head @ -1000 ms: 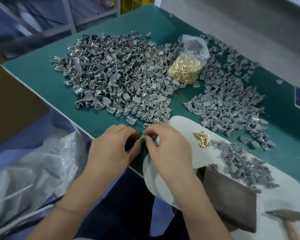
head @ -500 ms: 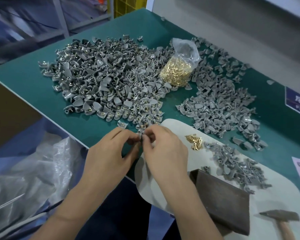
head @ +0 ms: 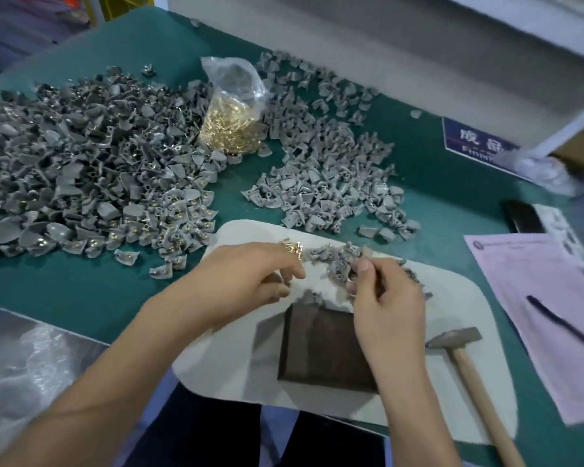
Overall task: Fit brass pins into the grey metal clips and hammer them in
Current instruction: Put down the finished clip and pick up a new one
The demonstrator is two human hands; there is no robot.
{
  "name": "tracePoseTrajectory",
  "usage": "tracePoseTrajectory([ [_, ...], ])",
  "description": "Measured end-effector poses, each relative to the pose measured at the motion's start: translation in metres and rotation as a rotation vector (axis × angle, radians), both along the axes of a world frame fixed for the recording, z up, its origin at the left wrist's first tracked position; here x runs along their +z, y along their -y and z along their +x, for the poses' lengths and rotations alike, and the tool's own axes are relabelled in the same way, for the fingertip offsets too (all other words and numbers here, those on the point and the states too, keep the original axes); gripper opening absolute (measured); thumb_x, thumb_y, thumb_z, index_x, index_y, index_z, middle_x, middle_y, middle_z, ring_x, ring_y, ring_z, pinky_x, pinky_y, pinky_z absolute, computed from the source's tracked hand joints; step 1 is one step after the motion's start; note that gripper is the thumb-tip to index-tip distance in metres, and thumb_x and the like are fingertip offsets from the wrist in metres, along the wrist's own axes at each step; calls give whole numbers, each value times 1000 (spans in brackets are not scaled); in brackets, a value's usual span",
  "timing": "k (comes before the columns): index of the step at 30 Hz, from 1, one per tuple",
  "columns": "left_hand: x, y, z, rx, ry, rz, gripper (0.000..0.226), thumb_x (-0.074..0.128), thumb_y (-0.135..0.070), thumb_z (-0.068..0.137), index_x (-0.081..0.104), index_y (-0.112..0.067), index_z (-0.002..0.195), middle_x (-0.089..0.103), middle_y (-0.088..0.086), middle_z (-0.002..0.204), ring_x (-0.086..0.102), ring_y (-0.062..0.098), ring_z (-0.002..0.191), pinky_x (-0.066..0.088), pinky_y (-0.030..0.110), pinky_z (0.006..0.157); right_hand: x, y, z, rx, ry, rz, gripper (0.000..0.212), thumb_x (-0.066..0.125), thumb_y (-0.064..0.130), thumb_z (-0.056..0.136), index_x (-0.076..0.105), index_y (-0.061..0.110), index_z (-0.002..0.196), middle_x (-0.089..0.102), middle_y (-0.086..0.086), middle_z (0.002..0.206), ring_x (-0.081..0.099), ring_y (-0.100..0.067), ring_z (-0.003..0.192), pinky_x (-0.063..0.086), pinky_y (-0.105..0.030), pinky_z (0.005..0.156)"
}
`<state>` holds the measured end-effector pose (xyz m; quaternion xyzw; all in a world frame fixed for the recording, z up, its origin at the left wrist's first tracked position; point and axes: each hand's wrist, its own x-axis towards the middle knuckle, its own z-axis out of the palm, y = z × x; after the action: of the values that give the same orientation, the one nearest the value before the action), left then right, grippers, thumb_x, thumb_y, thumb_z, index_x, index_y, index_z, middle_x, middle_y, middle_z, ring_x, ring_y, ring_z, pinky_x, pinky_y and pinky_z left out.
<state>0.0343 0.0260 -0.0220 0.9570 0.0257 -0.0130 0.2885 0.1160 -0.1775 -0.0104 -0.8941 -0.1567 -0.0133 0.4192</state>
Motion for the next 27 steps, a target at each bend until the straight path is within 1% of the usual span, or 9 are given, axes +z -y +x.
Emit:
tracePoseTrajectory([
  [3,2,8,16,-119,-8,12,32,67,-35,94,60,-45,123,60,-26,116,55,-7,104,45,21,83,-2,3,-2,27,27,53,17,54,23,103,70,24,98,68,12,76,64,-4,75,45,-18,67],
  [5,2,11,23,-185,10,37,32,66,-32,95,60,-45,124,59,-26,118,54,-5,107,46,22,83,-2,5,-3,64,17,63,15,55,25,103,69,25,97,66,14,74,62,-4,75,41,-13,64],
  [9,5,10,33,-299,-8,76,35,66,-29,93,60,-46,123,57,-23,120,55,0,107,50,32,81,-2,5,-3,93,-15,62,15,55,26,103,69,26,98,65,14,75,61,-5,75,48,-28,69],
  [14,5,10,40,-347,-10,91,18,65,-35,93,66,-42,109,56,-23,114,56,0,99,49,34,79,-2,5,-3,100,-52,68,15,54,29,103,67,30,96,66,13,74,62,-8,72,52,-40,70],
  [18,-2,9,39,-180,49,9,12,62,-46,93,66,-42,103,58,-23,104,56,-4,93,51,34,79,-2,6,-3,73,-62,105,15,55,29,103,67,30,94,66,11,73,62,-9,72,51,-37,70],
  [21,-15,14,25,92,195,-269,9,63,-39,95,66,-40,103,66,-21,98,62,1,82,51,23,70,-1,7,-3,68,-66,107,13,59,26,101,69,29,94,66,13,75,62,-8,74,49,-32,70],
  [23,-23,19,12,256,268,-476,12,59,-33,99,66,-35,108,70,-14,97,65,9,82,53,24,71,0,5,-3,99,-74,58,9,62,27,100,70,29,96,68,15,81,63,-7,77,51,-34,72],
  [25,-30,23,3,347,343,-509,17,52,-26,103,63,-35,112,69,-13,96,64,6,82,51,19,72,2,1,-3,135,-63,-46,8,62,30,98,70,31,97,69,17,88,62,-5,81,53,-36,73],
  [27,-35,24,-1,399,404,-494,21,45,-25,105,59,-35,119,65,-14,93,59,3,74,43,12,65,5,-6,0,161,-33,-179,9,62,33,97,70,34,98,68,18,93,61,-4,84,54,-35,72],
])
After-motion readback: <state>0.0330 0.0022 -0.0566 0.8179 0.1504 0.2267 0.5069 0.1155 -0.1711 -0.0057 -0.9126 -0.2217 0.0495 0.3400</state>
